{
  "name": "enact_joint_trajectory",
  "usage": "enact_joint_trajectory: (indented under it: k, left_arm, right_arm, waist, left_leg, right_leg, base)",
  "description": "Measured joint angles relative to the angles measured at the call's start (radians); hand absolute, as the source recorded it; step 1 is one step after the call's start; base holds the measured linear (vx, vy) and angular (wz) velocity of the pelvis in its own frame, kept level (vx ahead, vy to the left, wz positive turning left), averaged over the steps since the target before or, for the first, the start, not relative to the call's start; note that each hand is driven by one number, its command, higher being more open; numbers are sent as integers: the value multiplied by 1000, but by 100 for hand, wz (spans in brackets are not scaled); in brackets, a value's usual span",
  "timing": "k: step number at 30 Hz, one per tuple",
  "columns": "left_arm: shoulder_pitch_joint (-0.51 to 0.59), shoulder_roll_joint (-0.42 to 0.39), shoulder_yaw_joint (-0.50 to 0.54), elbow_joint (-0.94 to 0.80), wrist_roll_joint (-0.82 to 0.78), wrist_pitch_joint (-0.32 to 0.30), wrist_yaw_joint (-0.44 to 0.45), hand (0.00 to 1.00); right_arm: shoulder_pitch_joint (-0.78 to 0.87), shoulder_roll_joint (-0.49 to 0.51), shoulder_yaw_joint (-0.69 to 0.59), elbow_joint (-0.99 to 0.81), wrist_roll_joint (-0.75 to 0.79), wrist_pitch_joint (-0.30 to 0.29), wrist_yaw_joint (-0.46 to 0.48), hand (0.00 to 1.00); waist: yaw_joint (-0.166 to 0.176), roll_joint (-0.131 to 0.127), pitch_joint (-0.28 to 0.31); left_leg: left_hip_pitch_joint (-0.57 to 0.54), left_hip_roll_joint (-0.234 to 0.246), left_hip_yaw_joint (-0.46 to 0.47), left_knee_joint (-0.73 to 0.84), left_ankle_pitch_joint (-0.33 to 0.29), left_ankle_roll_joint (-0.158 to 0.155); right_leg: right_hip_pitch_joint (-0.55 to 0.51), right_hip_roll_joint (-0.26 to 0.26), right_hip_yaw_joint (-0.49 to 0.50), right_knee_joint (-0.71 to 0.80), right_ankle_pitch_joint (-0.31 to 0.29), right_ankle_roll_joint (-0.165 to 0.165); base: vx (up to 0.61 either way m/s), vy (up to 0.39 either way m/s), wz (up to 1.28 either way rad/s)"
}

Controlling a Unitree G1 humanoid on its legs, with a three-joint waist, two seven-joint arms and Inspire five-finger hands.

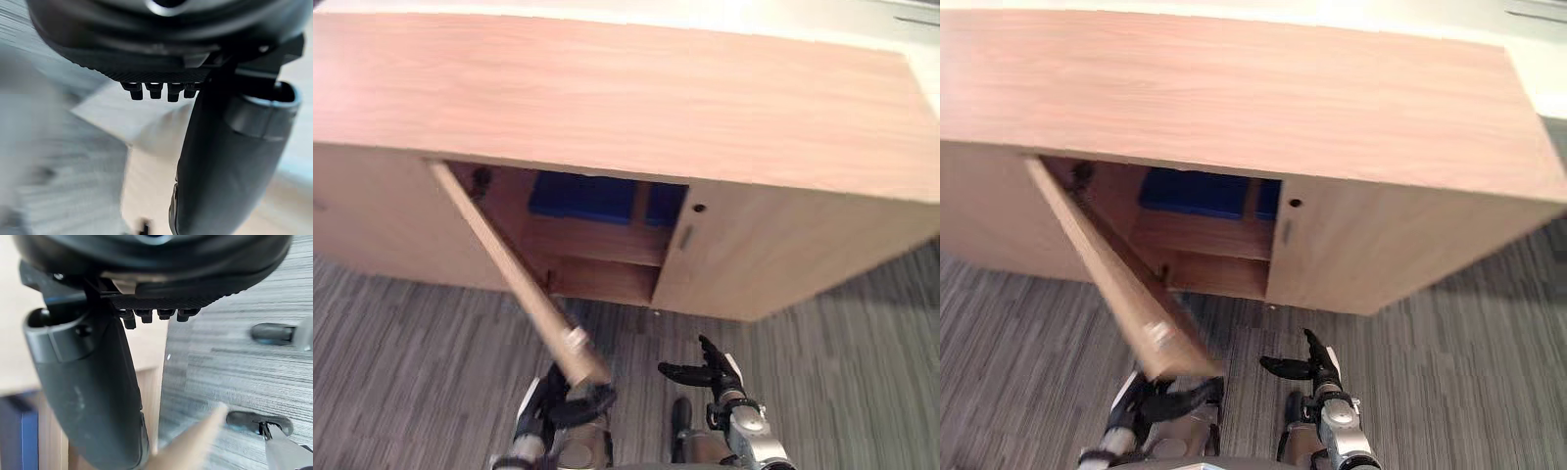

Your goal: Walk over to the cabinet, pick up the folder, carry it to the office cabinet, place the folder inside the office cabinet, then close the office cabinet door

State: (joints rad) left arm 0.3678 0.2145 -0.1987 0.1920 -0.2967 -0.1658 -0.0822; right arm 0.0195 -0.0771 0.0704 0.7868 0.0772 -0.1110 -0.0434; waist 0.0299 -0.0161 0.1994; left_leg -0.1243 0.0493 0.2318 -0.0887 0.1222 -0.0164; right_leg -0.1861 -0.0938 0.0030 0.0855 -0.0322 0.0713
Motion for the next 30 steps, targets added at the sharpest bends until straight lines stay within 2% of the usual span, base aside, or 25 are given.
enact_joint_trajectory:
  k: [3,5,7,11,15,20,25,30]
  left_arm:
    - [-90,-4,17,-1,0,0,14,100]
    - [-157,-6,51,6,3,0,62,100]
    - [-197,-13,75,29,9,0,108,100]
    - [-296,6,117,146,103,1,202,100]
    - [-336,15,153,215,157,18,243,100]
    - [-304,-14,150,207,157,11,220,100]
    - [-166,-55,148,202,138,3,139,100]
    - [-57,-56,154,340,144,12,79,100]
  right_arm:
    - [6,-21,17,1,0,1,2,100]
    - [27,-35,17,2,0,2,2,100]
    - [37,-45,16,6,-1,12,3,100]
    - [41,-54,12,16,-1,26,5,100]
    - [27,-61,3,9,-1,28,7,100]
    - [31,-60,-30,8,0,29,9,100]
    - [45,-64,-69,9,-7,37,0,100]
    - [43,-77,-113,1,-74,37,-6,100]
  waist:
    - [-30,1,0]
    - [-52,1,-1]
    - [-73,9,-5]
    - [-76,19,-10]
    - [-76,32,-18]
    - [-77,35,-28]
    - [-78,40,-43]
    - [-68,48,-60]
  left_leg:
    - [9,4,73,0,-10,-4]
    - [31,4,129,1,-26,-8]
    - [44,5,153,1,-33,-9]
    - [66,23,178,1,-31,-4]
    - [76,28,173,1,-31,-4]
    - [86,19,168,0,-30,-2]
    - [89,9,138,-5,-36,-9]
    - [89,4,113,-5,-44,-11]
  right_leg:
    - [-11,4,54,-34,45,-6]
    - [-11,5,91,-60,96,-3]
    - [-4,11,112,-75,111,-3]
    - [15,33,138,-105,137,5]
    - [25,35,134,-105,139,5]
    - [35,24,130,-107,139,6]
    - [64,11,97,-138,128,9]
    - [88,3,70,-156,125,13]
  base:
    - [41,6,-88]
    - [86,-9,-74]
    - [123,-18,-52]
    - [119,-39,-29]
    - [27,-21,-2]
    - [-26,9,3]
    - [-12,12,16]
    - [23,1,17]
